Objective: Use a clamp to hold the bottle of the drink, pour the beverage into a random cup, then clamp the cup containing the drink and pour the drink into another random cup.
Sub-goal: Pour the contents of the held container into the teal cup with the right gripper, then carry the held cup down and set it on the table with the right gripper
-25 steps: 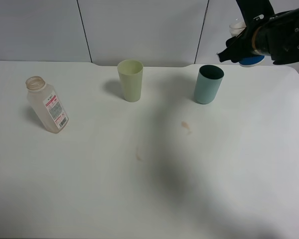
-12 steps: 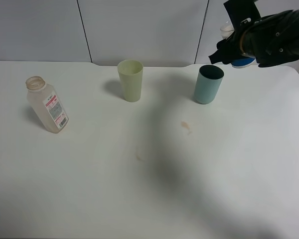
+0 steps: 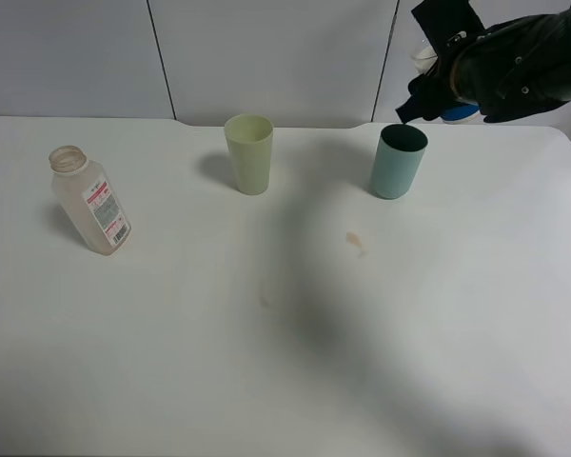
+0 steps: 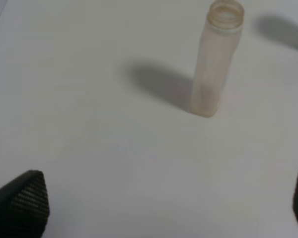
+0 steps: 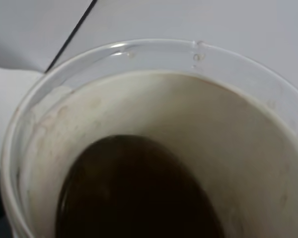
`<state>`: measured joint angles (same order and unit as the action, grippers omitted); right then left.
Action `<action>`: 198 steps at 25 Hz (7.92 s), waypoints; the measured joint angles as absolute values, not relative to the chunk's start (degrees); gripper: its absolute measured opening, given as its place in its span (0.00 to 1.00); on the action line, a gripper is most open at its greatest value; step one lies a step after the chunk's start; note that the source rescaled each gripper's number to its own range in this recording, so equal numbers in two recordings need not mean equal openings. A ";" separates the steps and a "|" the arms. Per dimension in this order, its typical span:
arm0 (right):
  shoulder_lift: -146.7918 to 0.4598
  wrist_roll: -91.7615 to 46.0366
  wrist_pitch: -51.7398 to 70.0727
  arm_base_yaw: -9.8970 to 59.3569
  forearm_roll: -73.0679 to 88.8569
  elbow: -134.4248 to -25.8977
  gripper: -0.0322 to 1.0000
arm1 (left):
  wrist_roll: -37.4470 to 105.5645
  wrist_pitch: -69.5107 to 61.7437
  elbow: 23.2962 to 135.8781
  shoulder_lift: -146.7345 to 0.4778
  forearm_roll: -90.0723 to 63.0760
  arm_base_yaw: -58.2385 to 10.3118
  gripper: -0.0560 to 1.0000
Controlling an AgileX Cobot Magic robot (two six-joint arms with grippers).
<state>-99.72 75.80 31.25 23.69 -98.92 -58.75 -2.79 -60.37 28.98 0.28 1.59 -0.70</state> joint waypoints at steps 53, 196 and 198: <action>-100.01 44.60 37.64 23.69 -98.74 -58.75 0.03 | -2.79 -60.37 28.98 0.28 1.53 -0.70 1.00; -93.00 66.66 16.95 27.22 -77.63 -58.88 0.03 | -2.77 -60.37 28.98 0.28 1.58 -0.70 1.00; -91.42 61.60 13.29 27.94 -73.92 -58.88 0.03 | -2.77 -60.37 28.98 0.28 1.58 -0.70 1.00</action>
<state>-91.42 61.60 13.29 27.94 -73.92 -58.88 -2.77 -60.37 28.98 0.28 1.58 -0.70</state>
